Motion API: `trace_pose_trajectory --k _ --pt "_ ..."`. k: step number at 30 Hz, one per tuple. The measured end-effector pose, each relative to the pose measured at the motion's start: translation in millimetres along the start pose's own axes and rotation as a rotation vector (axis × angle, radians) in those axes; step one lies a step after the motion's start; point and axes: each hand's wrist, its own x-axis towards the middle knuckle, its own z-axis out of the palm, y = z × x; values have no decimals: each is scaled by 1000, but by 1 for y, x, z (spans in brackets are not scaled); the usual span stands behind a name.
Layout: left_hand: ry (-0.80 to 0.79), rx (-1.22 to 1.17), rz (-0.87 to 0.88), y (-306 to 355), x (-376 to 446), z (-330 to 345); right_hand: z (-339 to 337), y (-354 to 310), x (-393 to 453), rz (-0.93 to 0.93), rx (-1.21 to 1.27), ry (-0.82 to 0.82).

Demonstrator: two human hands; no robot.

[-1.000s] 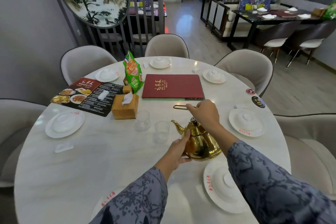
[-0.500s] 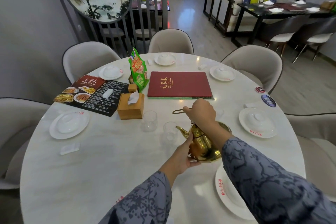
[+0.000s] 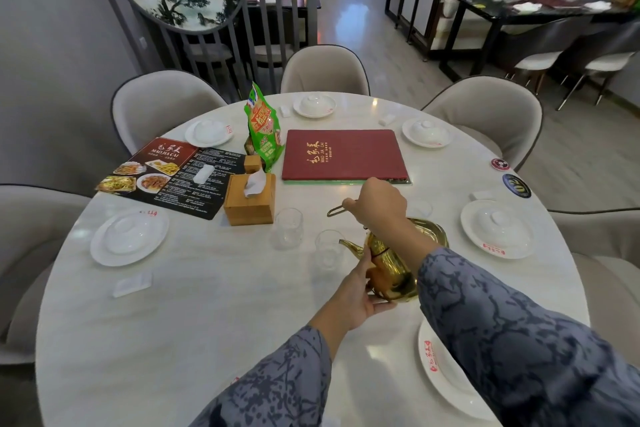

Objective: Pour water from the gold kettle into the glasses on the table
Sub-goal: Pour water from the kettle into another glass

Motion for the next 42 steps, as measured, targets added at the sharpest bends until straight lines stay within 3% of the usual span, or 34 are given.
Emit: trace_pose_trajectory --k 42 --pt "-76 -21 30 7 0 24 -31 -7 4 -82 -96 25"
